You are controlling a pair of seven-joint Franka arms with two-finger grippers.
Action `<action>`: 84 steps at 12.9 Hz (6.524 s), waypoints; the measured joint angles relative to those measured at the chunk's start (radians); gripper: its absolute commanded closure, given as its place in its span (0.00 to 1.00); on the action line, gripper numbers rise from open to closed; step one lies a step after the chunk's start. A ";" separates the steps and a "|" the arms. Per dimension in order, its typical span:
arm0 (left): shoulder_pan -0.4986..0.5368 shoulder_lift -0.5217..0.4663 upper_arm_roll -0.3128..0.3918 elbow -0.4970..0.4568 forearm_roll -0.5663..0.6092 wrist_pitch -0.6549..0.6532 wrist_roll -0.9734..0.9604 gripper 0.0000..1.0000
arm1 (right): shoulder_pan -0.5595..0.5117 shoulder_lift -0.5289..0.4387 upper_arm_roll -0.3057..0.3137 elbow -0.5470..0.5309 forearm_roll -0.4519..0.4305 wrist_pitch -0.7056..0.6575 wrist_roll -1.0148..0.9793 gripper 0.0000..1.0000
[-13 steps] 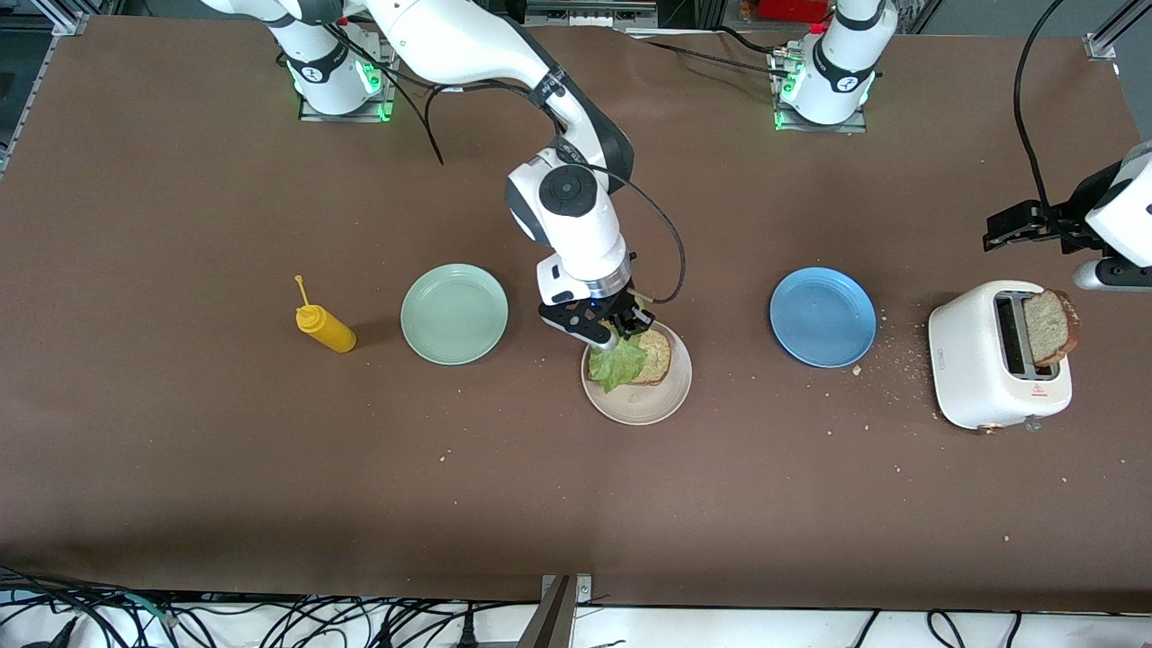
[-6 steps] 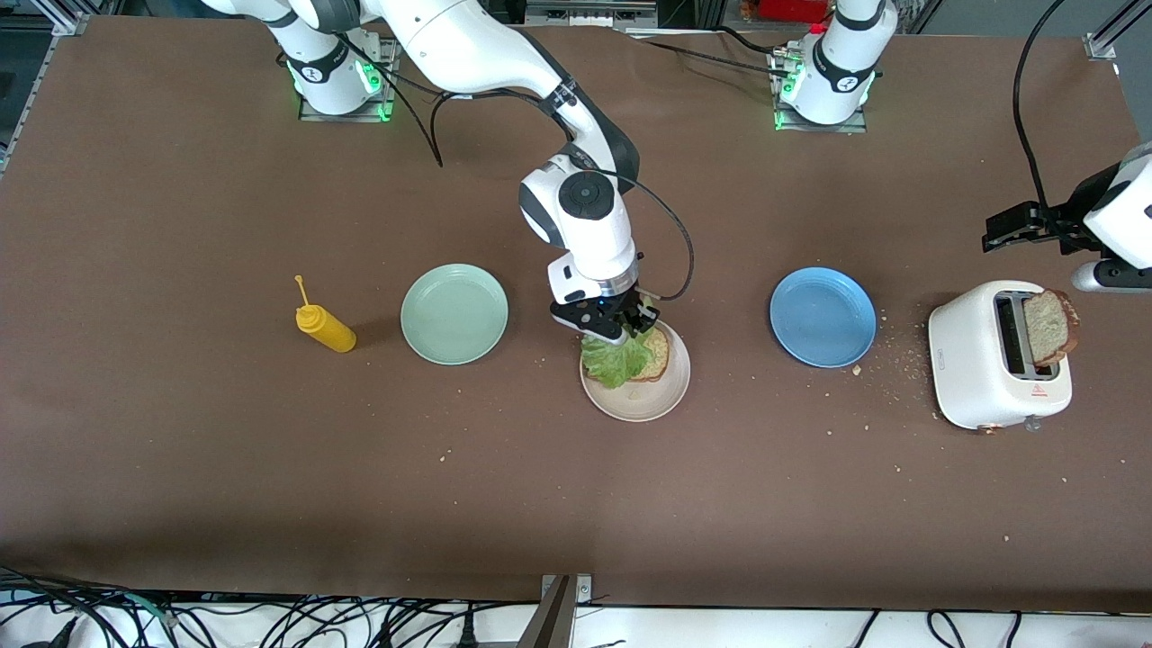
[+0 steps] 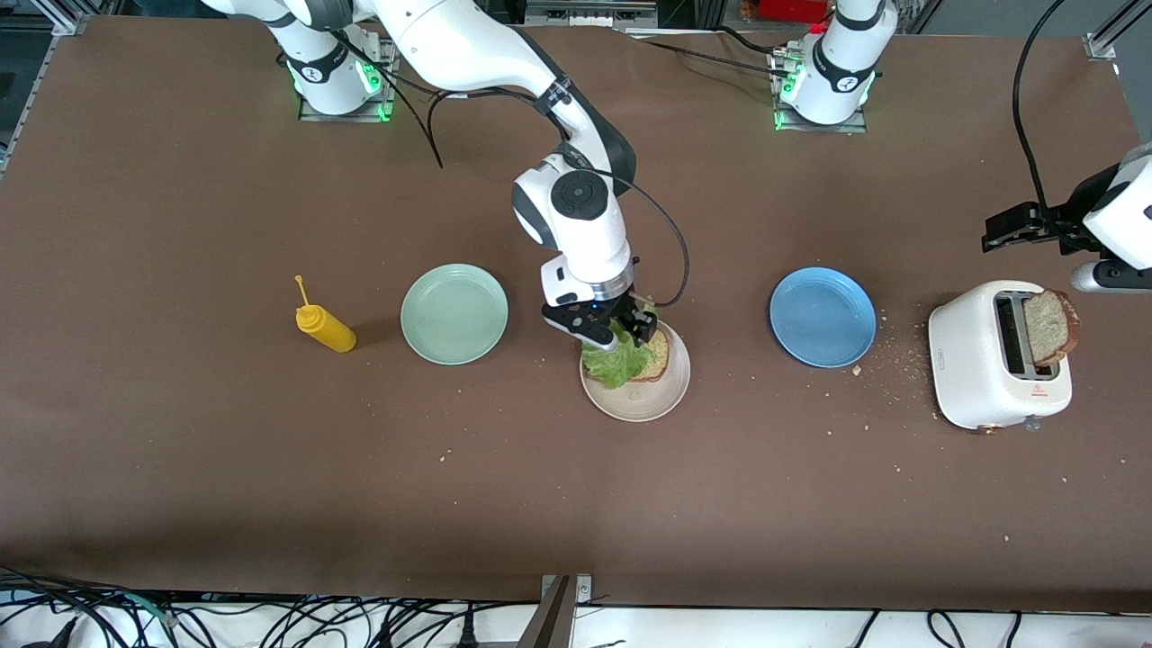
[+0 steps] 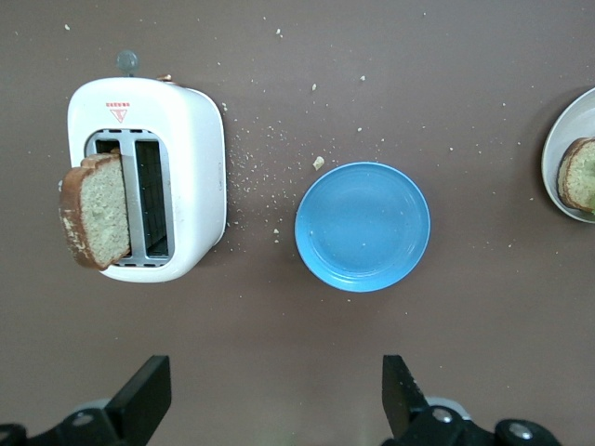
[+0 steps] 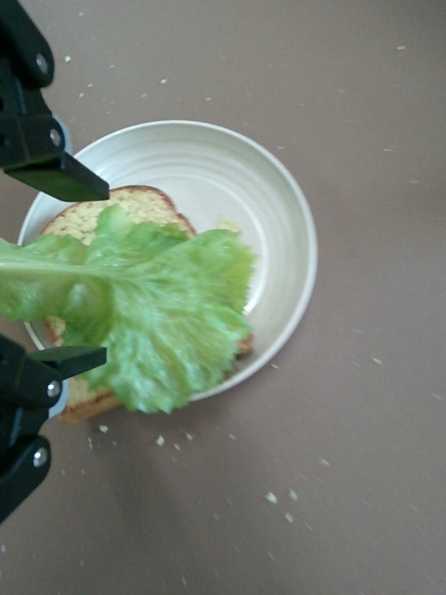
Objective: Make sandwich in beige plate with both arms
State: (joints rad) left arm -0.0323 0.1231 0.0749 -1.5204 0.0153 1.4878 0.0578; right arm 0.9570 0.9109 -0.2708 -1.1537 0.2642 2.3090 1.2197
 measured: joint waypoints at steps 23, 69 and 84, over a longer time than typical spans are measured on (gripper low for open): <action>0.208 0.190 0.010 0.003 -0.056 0.169 0.268 0.00 | -0.408 -0.341 -0.399 -0.013 0.025 -0.683 -1.436 0.01; -0.161 0.694 -0.037 0.329 -1.005 -0.055 0.258 1.00 | -0.945 -0.577 0.231 -0.236 -0.268 -0.642 -1.376 0.00; -0.257 0.830 -0.030 0.318 -1.098 0.132 0.257 0.62 | -0.945 -0.577 0.232 -0.236 -0.268 -0.646 -1.376 0.00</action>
State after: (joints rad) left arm -0.2898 0.9531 0.0444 -1.2019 -1.0830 1.6194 0.3144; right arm 0.0120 0.3335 -0.0393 -1.3895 -0.0034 1.6629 -0.1564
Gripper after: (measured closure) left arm 0.762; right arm 0.000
